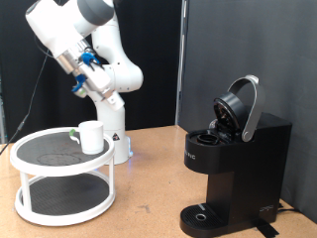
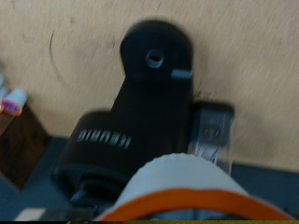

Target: Make a cup of coffee with the keurig machine

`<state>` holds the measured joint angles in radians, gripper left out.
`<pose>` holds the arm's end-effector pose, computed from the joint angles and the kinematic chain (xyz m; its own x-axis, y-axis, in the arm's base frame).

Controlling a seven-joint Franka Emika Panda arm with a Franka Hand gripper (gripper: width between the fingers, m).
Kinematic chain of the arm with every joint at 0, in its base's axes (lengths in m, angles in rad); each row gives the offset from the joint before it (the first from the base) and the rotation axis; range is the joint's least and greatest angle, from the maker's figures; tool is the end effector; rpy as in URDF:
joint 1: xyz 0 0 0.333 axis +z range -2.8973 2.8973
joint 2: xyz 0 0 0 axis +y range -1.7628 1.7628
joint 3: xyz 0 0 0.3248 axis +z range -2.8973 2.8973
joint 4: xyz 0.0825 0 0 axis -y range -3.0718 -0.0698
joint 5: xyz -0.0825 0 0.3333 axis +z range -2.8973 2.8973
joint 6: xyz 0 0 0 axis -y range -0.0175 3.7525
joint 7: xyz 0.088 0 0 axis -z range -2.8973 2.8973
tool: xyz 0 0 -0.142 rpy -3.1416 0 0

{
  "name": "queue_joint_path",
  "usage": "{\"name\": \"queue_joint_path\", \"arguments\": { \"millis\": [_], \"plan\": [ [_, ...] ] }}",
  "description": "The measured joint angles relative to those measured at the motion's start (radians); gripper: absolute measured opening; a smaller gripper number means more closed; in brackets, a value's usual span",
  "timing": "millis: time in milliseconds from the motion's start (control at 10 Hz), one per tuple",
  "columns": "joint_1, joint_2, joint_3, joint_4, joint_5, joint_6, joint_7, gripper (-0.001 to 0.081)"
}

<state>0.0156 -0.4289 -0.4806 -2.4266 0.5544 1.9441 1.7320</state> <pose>0.3483 -0.1266 0.4588 -0.6498 -0.4829 -0.5869 -0.7219 0.6338 0.2778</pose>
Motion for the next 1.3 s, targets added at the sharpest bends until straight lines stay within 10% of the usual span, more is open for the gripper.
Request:
{"name": "queue_joint_path", "arguments": {
  "millis": [1300],
  "plan": [
    [0.146, 0.133, 0.106, 0.156, 0.267, -0.049, 0.128, 0.0339]
  ]
}}
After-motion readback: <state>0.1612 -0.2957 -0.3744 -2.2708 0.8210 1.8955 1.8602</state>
